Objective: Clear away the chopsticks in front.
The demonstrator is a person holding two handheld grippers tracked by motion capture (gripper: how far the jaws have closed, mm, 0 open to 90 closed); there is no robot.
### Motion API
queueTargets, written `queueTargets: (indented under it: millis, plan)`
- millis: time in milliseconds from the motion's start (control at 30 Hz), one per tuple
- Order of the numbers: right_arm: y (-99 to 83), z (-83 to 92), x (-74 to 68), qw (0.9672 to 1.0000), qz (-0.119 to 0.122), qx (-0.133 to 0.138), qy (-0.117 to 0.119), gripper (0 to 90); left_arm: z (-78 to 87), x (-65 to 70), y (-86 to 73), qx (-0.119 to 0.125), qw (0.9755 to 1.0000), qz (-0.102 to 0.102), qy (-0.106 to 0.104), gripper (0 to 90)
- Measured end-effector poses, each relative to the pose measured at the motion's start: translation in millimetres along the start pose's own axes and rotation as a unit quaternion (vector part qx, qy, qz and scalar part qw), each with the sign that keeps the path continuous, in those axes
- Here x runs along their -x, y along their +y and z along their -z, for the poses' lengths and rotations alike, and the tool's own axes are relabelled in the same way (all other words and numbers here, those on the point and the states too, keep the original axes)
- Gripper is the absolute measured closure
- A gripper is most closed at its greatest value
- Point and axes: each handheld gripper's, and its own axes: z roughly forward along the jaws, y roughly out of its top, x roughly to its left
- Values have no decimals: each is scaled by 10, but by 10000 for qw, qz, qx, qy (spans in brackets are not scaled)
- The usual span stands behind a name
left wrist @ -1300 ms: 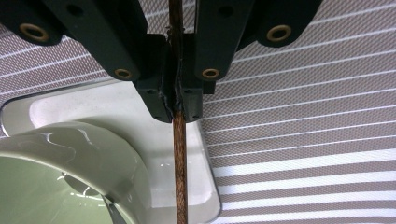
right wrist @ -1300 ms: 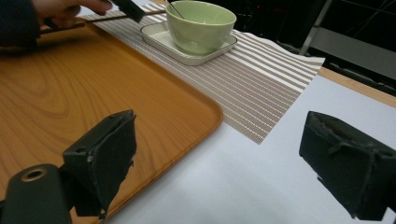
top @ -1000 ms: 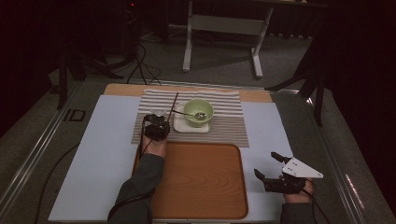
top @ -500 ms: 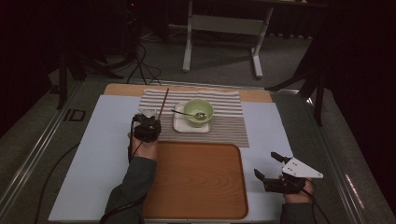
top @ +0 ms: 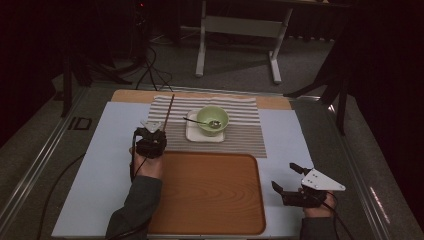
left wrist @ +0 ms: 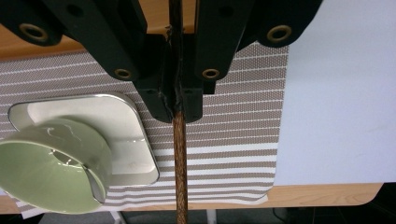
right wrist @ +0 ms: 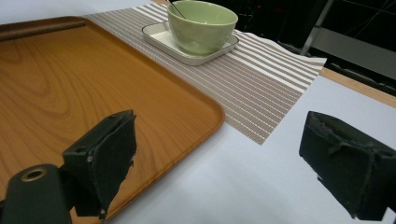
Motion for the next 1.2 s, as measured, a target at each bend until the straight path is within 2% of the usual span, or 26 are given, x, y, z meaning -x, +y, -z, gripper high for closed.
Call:
queueTargets:
  millis: [300, 500, 933, 1200]
  plan:
    - [-1, -2, 2, 10000, -5, 10, 4, 106, 114, 35, -86, 119, 9999, 71, 15, 855]
    - [0, -3, 3, 10000, 4, 9, 7, 106, 191, 66, -151, 146, 9999, 46, 13, 855]
    - [-1, -3, 2, 10000, -2, 19, -1, 106, 359, 82, -336, 193, 9995, 266, 16, 854]
    - [1, -4, -2, 10000, 0, 11, 8, 106, 406, 80, -491, 99, 9994, 343, 21, 854]
